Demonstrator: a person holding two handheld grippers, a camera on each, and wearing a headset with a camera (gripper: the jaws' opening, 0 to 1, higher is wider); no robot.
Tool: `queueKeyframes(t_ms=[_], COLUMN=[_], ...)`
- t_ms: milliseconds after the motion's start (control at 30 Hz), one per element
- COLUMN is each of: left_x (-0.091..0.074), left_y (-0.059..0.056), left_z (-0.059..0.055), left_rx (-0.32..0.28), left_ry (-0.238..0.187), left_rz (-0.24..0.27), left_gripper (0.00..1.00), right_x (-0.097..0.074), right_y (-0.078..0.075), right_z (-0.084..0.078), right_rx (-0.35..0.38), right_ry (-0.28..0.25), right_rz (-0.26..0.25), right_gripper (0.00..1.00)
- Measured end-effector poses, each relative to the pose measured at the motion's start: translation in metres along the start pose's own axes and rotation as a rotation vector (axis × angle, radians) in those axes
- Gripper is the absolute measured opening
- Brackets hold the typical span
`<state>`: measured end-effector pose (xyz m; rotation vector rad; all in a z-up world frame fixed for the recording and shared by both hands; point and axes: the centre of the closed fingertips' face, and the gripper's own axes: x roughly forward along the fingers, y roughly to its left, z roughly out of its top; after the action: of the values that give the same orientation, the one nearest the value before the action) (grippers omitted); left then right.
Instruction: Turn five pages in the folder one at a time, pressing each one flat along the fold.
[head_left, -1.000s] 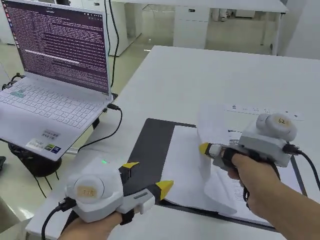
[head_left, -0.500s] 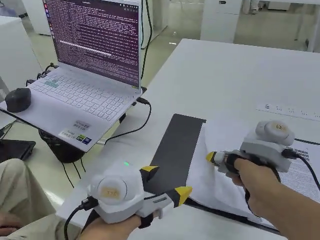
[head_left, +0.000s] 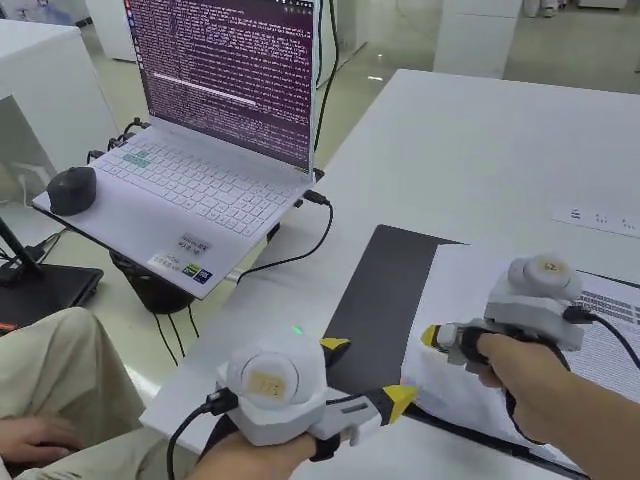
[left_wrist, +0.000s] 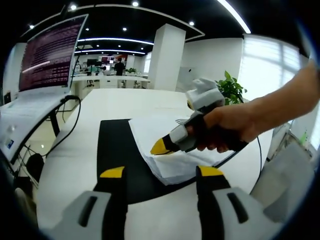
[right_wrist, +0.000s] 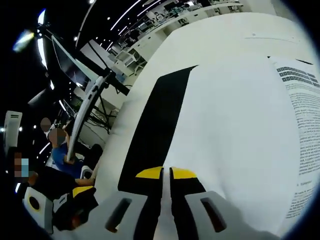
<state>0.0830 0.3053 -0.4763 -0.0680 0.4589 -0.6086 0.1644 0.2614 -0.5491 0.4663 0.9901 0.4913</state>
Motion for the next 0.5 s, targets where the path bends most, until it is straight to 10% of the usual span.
queueKeyframes(t_ms=[500], left_x=[0.048], left_y=[-0.038], left_z=[-0.004], left_rx=[0.117], left_ry=[0.072], left_rz=[-0.100], left_gripper=[0.51], right_x=[-0.027], right_y=[-0.004], right_z=[0.003], right_rx=[0.112], right_ry=[-0.127], right_rz=[0.090], right_gripper=[0.00])
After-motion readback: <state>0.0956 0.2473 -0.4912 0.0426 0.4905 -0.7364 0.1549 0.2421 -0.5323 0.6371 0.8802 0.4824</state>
